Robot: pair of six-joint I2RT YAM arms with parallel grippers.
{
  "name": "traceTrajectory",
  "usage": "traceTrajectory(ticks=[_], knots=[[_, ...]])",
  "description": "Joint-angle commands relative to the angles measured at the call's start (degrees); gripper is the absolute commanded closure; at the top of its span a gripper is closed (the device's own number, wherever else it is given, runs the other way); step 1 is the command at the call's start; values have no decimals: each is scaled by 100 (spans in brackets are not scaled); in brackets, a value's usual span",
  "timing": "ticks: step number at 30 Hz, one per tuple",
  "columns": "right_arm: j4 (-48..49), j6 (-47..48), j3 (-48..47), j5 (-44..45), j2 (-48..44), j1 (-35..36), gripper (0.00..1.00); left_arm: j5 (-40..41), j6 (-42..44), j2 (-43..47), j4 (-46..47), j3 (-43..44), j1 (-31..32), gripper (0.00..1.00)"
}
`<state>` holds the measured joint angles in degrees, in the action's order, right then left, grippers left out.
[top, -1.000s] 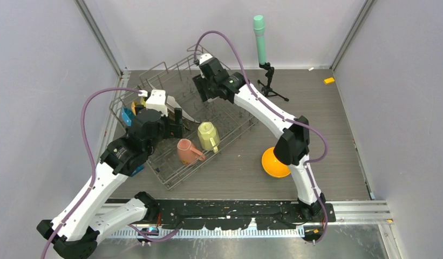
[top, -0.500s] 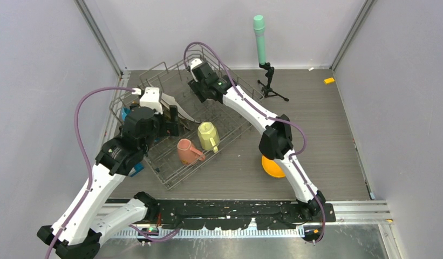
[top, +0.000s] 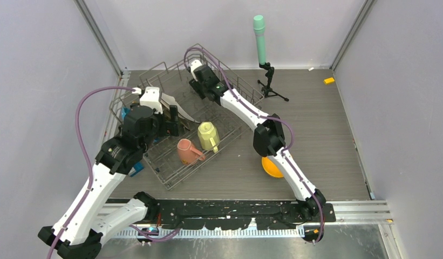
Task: Load the mixed dishes into the dish rack
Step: Insert the bowl into the dish rack.
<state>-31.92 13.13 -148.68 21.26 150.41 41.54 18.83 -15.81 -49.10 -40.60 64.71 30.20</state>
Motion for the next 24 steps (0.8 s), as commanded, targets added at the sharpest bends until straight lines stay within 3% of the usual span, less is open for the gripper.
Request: traceTrajectory(ticks=[1,10,24], knots=[[711,85,-323,174,140,3,54,-114,106,78,56,248,-49,0],[798,-11,-240,-44,113,-41,34,-284,127,-25,38,304,-82,0],[551,152,-236,-366,-41,-58,23,-511,109,-234,-26,433,-154,0]])
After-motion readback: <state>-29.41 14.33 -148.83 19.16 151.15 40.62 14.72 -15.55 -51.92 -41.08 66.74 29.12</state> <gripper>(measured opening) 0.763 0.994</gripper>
